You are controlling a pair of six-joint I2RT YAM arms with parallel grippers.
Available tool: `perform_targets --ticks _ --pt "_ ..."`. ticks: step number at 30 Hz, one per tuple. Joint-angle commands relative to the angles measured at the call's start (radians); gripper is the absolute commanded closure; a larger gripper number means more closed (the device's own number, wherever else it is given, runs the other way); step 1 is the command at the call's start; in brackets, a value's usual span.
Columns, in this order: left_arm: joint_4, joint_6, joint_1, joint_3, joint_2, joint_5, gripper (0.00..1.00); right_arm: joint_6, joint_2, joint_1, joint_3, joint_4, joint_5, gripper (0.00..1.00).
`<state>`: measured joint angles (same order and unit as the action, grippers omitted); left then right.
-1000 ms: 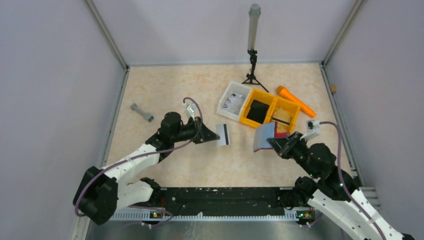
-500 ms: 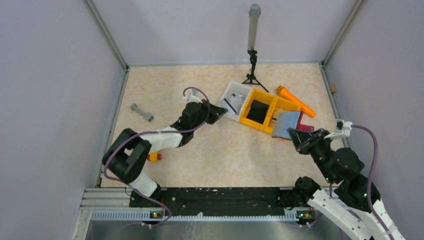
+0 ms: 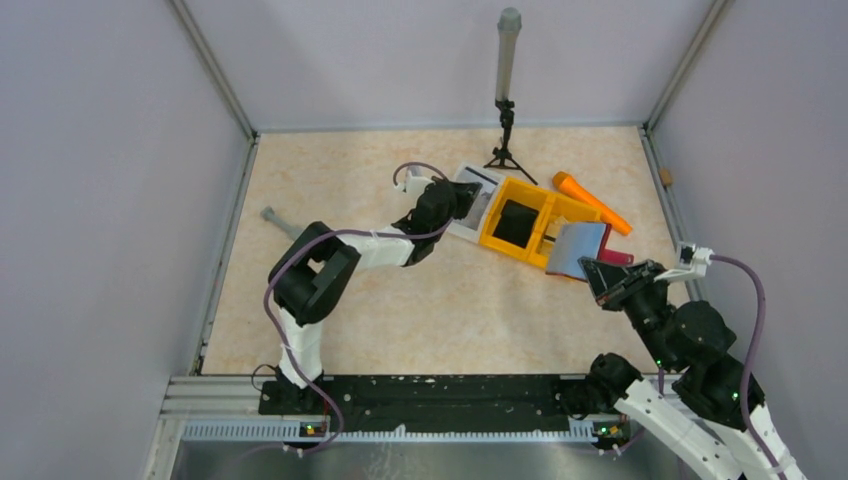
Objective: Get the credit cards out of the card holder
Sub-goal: Place the credit card in the storage box.
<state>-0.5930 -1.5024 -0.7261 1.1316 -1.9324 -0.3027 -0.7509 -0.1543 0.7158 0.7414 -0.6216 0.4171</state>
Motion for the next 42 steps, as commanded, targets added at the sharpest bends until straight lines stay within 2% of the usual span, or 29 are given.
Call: perform_targets --ticks 1,8,15,20,21,24,25,29,34,37,41,42 --pt "0.06 -0.038 0.004 0.104 -0.072 -0.088 1.0 0.023 0.022 -0.009 0.039 0.043 -0.015 1.0" --pt "0.09 -0.047 0.002 0.14 -0.113 -0.152 1.0 0.036 0.024 -0.008 0.059 0.028 -0.015 1.0" --pt "0.112 -0.093 0.003 0.173 -0.186 -0.11 1.0 0.036 0.047 -0.008 0.056 0.013 -0.01 1.0" --pt "0.139 -0.119 -0.005 0.166 -0.204 -0.143 1.0 0.029 0.061 -0.009 0.054 0.005 -0.01 1.0" --pt "0.138 -0.123 -0.006 0.164 -0.208 -0.146 0.98 0.027 0.063 -0.009 0.052 0.005 -0.015 1.0" --pt "0.125 -0.093 -0.007 0.165 -0.205 -0.131 0.68 0.023 0.064 -0.009 0.055 -0.004 -0.017 1.0" --pt "0.147 -0.076 -0.007 0.17 -0.195 -0.128 0.64 0.022 0.064 -0.009 0.055 -0.008 -0.019 1.0" --pt "0.355 0.001 -0.013 0.197 -0.118 -0.175 0.44 0.01 0.06 -0.009 0.059 -0.021 -0.004 1.0" --pt "0.443 0.099 -0.012 0.129 0.02 -0.182 0.37 -0.018 0.017 -0.009 0.056 -0.038 -0.006 1.0" --pt "0.47 0.191 -0.013 0.061 0.141 -0.139 0.35 -0.027 0.002 -0.009 0.027 -0.005 -0.032 1.0" --pt "0.548 0.403 -0.012 0.019 0.301 -0.051 0.26 -0.048 -0.029 -0.009 0.004 0.046 -0.116 1.0" --pt "0.569 0.448 -0.012 0.015 0.345 -0.019 0.21 -0.054 -0.037 -0.009 -0.002 0.058 -0.141 1.0"
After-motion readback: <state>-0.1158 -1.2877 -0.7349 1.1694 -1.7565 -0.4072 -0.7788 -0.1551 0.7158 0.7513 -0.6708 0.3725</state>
